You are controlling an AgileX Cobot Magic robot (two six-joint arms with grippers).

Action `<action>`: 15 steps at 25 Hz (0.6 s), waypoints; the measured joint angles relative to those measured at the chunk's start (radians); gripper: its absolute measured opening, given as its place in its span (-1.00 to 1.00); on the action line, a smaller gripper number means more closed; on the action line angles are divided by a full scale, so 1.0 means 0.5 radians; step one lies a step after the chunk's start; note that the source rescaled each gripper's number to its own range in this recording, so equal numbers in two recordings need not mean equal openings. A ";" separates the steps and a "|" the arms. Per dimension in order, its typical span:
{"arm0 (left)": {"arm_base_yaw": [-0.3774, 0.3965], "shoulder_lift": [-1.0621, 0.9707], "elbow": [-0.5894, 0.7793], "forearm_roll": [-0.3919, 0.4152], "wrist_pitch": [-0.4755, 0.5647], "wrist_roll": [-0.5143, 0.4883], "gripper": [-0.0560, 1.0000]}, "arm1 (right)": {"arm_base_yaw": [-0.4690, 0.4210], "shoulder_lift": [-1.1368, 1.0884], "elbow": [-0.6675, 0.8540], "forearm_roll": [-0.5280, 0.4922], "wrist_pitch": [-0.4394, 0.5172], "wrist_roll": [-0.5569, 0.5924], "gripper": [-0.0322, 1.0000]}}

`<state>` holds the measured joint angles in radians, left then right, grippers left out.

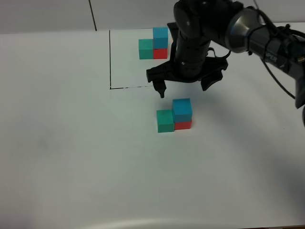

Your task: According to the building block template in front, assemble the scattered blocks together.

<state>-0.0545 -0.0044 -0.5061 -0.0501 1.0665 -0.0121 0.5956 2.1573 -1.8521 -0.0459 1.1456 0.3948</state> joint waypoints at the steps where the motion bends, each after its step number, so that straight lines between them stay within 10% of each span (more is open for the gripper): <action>1: 0.000 0.000 0.000 0.000 0.000 0.000 0.49 | -0.034 -0.039 0.000 -0.002 0.015 -0.034 0.99; 15: 0.000 0.000 0.000 0.000 0.000 0.000 0.49 | -0.556 -0.588 0.488 -0.035 -0.088 -0.480 1.00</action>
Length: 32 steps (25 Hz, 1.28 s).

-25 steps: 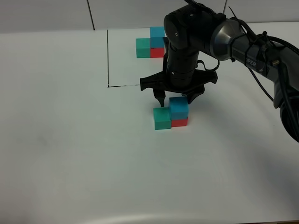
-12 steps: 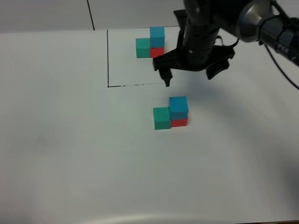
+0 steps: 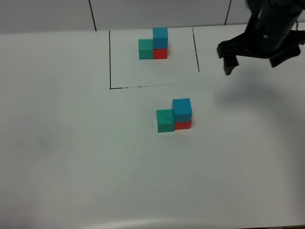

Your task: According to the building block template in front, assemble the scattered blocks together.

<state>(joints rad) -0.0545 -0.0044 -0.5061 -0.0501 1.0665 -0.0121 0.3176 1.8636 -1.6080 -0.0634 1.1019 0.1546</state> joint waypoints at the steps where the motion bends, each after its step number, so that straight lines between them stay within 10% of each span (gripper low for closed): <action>1: 0.000 0.000 0.000 0.000 0.000 0.000 0.49 | -0.031 -0.089 0.071 0.000 -0.053 -0.009 1.00; 11: 0.000 0.000 0.000 0.000 0.000 0.000 0.49 | -0.237 -1.175 0.836 -0.010 -0.015 -0.049 1.00; 32: 0.000 0.000 0.000 0.000 0.000 0.000 0.49 | -0.056 -3.423 2.055 0.146 0.053 -0.246 1.00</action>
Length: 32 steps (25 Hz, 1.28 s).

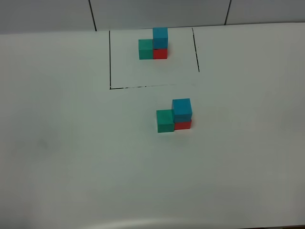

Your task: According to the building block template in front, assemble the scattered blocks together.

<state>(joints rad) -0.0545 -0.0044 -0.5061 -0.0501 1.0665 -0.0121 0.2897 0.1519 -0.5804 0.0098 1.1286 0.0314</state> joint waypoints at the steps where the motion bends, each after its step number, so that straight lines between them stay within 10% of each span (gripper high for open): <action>1: 0.000 0.000 0.000 0.000 0.000 0.000 0.49 | 0.022 -0.008 0.025 0.005 -0.052 -0.015 1.00; 24: 0.000 0.000 0.000 0.000 0.000 0.000 0.48 | 0.164 -0.063 0.154 -0.078 -0.126 0.039 0.91; 32: 0.000 0.000 0.000 0.000 0.000 0.000 0.48 | -0.154 -0.247 0.159 -0.103 -0.126 0.070 0.87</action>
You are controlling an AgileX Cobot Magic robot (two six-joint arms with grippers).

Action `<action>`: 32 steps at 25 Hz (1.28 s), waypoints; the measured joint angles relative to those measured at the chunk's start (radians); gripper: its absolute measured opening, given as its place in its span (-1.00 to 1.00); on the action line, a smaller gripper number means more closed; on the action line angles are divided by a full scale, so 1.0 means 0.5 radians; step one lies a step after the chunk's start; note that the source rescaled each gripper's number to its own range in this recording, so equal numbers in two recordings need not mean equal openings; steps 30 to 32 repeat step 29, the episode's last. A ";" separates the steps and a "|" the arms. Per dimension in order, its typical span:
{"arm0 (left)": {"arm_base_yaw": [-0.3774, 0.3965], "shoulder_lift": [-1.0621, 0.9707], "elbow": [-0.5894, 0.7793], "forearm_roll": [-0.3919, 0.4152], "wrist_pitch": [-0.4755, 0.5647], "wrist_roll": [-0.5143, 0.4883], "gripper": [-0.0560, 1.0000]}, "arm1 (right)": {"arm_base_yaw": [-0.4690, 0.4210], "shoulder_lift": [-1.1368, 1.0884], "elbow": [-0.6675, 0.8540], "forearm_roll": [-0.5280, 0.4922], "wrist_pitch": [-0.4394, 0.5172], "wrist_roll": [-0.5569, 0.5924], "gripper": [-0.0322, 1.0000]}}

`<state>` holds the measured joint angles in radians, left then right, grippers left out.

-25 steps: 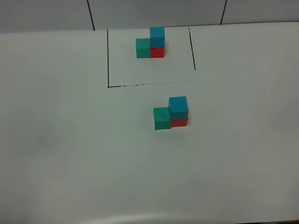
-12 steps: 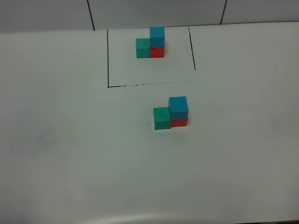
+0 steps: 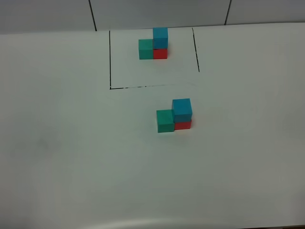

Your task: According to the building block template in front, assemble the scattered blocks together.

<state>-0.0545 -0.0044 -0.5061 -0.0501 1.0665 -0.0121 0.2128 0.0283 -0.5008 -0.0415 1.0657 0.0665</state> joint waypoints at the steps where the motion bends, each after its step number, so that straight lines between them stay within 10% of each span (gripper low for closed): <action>1: 0.000 0.000 0.000 0.000 0.000 0.000 0.48 | -0.066 -0.015 0.000 0.000 0.000 0.000 0.86; 13: 0.000 0.000 0.000 0.000 0.000 0.000 0.48 | -0.433 -0.070 0.000 -0.001 0.001 0.001 0.72; 32: 0.000 0.000 0.000 0.000 0.000 0.000 0.48 | -0.458 -0.072 0.000 -0.001 0.001 0.001 0.72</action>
